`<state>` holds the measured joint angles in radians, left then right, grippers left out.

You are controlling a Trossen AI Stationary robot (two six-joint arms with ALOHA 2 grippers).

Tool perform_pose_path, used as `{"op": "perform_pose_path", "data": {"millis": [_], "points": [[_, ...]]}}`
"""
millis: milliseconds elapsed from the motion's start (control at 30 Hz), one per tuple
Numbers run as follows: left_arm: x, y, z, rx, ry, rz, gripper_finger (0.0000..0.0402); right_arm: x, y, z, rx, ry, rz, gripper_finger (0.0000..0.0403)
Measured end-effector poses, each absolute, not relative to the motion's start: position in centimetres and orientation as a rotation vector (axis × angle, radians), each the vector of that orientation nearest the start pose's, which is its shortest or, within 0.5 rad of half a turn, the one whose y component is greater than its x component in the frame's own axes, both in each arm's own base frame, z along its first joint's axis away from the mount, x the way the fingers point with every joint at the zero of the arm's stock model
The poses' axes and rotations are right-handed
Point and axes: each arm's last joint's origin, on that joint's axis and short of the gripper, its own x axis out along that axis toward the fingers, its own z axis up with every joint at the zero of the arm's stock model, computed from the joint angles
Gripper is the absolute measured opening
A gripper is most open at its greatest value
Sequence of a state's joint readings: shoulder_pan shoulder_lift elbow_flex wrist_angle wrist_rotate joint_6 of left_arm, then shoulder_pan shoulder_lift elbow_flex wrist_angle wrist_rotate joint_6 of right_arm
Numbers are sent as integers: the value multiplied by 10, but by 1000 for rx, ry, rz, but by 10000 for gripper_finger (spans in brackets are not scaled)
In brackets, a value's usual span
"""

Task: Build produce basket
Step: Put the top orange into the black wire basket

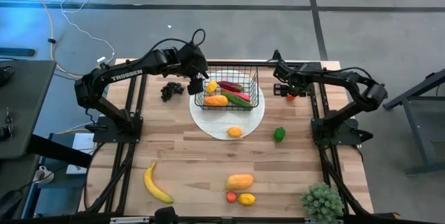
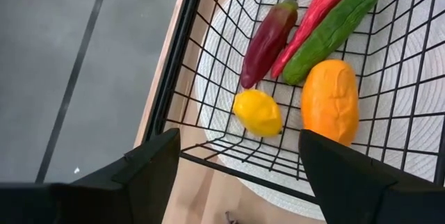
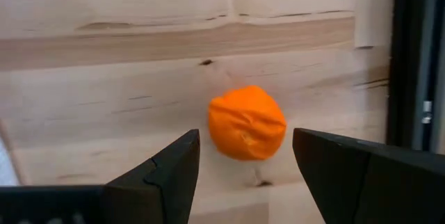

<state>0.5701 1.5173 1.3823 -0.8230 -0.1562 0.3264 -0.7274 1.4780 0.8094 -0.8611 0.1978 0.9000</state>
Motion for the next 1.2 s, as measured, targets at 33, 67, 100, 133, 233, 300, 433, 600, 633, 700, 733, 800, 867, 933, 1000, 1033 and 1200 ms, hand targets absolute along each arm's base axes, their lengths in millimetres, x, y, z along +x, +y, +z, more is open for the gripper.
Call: {"op": "perform_pose_path", "data": {"millis": [33, 67, 100, 133, 233, 300, 433, 600, 633, 700, 733, 800, 867, 933, 1000, 1033, 1200], "points": [[260, 172, 315, 88, 1052, 504, 282, 166, -156, 163, 1073, 1114, -1403, 213], [260, 172, 315, 88, 1051, 504, 282, 165, -156, 160, 1073, 1108, -1402, 213], [260, 172, 315, 88, 1051, 504, 282, 164, -156, 157, 1072, 1097, -1400, 213], [260, 172, 315, 88, 1051, 504, 282, 163, -157, 154, 1076, 1085, -1402, 213], [260, 172, 315, 88, 1051, 504, 282, 158, -155, 145, 1104, 1071, -1401, 210], [260, 172, 315, 88, 1051, 504, 282, 157, -155, 141, 1128, 1056, -1383, 198], [260, 172, 315, 88, 1051, 504, 282, 155, -156, 139, 1162, 1043, -1359, 143], [259, 171, 313, 80, 1076, 496, 282, 164, -158, 147, 1167, 1053, -1266, 94], [258, 171, 313, 78, 1086, 493, 282, 168, -159, 151, 1158, 1046, -1247, 92], [257, 170, 312, 71, 1106, 486, 282, 176, -160, 162, 1137, 1011, -1206, 91], [256, 169, 311, 67, 1117, 483, 282, 180, -159, 167, 1127, 996, -1192, 91], [254, 168, 310, 55, 1133, 481, 282, 186, -158, 182, 1109, 956, -1186, 90], [253, 167, 309, 42, 1149, 462, 282, 192, -157, 198, 1087, 893, -1180, 91], [252, 165, 308, 23, 1162, 435, 282, 197, -156, 216, 1066, 829, -1156, 92], [251, 164, 307, 0, 1175, 418, 282, 203, -153, 236, 1042, 765, -1115, 91], [250, 163, 306, -10, 1182, 413, 282, 206, -152, 246, 1025, 737, -1091, 91], [247, 161, 305, -47, 1207, 403, 282, 225, -146, 290, 931, 614, -968, 91]]}}
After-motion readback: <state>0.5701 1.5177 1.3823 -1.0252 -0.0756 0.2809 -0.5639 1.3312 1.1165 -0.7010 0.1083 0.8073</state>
